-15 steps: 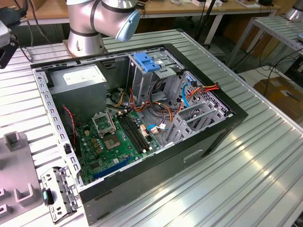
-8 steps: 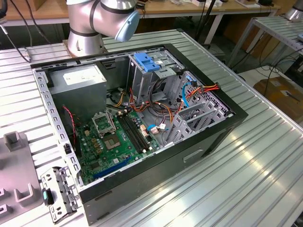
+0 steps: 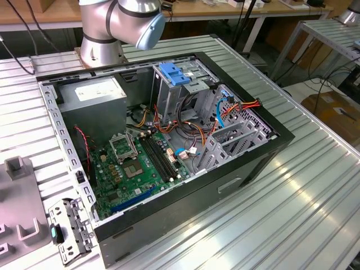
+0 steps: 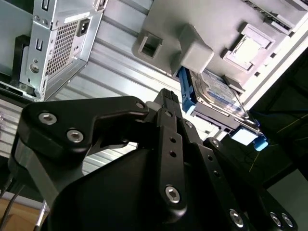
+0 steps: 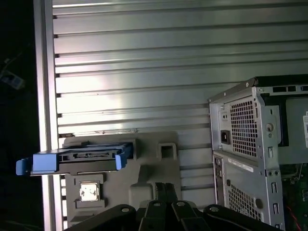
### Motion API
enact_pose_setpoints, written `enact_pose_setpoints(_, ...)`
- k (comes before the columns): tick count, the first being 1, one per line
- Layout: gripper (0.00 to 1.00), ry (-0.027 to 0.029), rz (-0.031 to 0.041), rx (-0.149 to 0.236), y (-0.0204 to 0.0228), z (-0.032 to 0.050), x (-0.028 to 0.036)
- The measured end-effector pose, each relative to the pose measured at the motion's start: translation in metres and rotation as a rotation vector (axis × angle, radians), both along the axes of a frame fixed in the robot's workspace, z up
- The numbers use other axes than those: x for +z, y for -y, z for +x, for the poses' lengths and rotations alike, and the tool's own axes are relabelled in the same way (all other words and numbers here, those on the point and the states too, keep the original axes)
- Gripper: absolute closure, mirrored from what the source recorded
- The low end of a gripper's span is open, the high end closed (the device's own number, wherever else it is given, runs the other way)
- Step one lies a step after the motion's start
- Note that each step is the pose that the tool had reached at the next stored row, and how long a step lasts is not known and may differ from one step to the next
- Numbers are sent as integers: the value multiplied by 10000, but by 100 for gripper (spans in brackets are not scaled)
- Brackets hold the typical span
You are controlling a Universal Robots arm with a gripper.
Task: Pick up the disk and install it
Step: 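Reach for the disk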
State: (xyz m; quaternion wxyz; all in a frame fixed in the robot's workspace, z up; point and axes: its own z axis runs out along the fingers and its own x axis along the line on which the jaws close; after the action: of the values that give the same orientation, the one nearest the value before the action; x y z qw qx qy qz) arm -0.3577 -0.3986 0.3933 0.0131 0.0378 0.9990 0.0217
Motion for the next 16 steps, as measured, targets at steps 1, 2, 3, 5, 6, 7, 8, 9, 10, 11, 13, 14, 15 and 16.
enact_pose_setpoints(1,89,0,0,0,-5,-39,0)
enact_pose_setpoints(2,89,-1,-1,-3,-26,-116,0)
enact_pose_setpoints(3,89,0,-1,-1,-48,-158,-2)
enact_pose_setpoints(5,89,1,0,0,-78,-234,-6)
enact_pose_setpoints(6,89,-1,-1,-2,-88,-276,-7)
enact_pose_setpoints(7,89,-1,-1,-3,-93,-316,-9)
enact_pose_setpoints(8,89,-2,-2,-2,-99,-362,-11)
enact_pose_setpoints(9,89,-1,-1,-2,-103,-401,-13)
enact_pose_setpoints(10,89,1,0,-1,-107,-455,-18)
enact_pose_setpoints(11,89,0,-1,-1,-109,-493,-20)
enact_pose_setpoints(13,89,-4,-2,-4,-112,-568,-23)
enact_pose_setpoints(14,89,-5,-1,-4,-112,-626,-26)
enact_pose_setpoints(15,89,-6,-1,-4,-112,-683,-30)
enact_pose_setpoints(16,89,-10,-2,-4,-112,-724,-31)
